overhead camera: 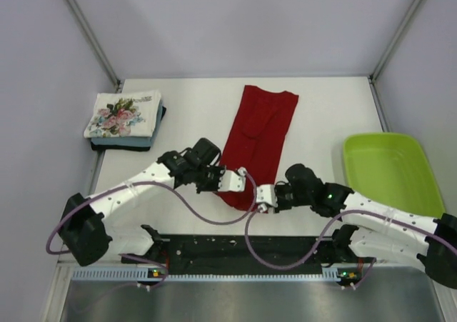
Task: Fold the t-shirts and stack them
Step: Grab the bottom of the folded rectangular tshirt with both arms, then fold the folded rectangular tshirt in 1/3 of the way
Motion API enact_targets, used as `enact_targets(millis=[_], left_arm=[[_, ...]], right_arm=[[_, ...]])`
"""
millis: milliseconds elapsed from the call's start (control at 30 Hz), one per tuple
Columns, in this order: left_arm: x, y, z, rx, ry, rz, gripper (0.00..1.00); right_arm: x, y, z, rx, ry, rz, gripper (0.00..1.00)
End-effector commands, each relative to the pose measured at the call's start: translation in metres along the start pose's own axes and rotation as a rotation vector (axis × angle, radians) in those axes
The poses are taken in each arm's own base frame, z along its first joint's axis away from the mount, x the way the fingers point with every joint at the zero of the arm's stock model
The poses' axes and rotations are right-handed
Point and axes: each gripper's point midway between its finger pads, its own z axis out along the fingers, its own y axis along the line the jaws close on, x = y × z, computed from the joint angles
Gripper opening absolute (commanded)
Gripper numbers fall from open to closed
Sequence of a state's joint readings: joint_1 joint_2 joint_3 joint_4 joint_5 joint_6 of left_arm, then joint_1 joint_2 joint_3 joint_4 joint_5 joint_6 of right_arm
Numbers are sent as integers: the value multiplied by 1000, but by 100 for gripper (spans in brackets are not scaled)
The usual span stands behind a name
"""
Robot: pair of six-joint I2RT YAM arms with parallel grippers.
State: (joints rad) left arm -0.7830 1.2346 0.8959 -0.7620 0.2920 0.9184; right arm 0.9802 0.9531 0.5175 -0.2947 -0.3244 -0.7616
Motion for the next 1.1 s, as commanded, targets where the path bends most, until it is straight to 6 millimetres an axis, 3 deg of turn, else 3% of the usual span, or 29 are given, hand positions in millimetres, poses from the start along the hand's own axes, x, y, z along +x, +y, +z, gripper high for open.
enact_targets(millis=[0, 233, 300, 467, 600, 833, 967, 1067], left_arm=[[-8, 63, 3, -134, 20, -115, 0], [-10, 157, 18, -190, 33, -301, 0], [-10, 183, 22, -219, 32, -341, 0], [-5, 225, 33, -250, 44, -372, 0], [11, 243, 39, -270, 83, -402, 0], [22, 245, 61, -227, 115, -419, 0], [21, 259, 67, -275, 97, -440, 15], [23, 279, 70, -357, 96, -471, 25]], right_arm=[[-7, -70, -21, 230, -89, 152, 0], [25, -162, -51, 532, -119, 307, 0], [39, -178, -53, 573, -118, 329, 0], [66, -210, -57, 629, -102, 364, 0], [78, -223, -50, 619, -72, 344, 0], [101, -228, -39, 588, -14, 397, 0], [112, -233, -42, 610, -6, 431, 0], [124, -250, -36, 639, 20, 468, 14]])
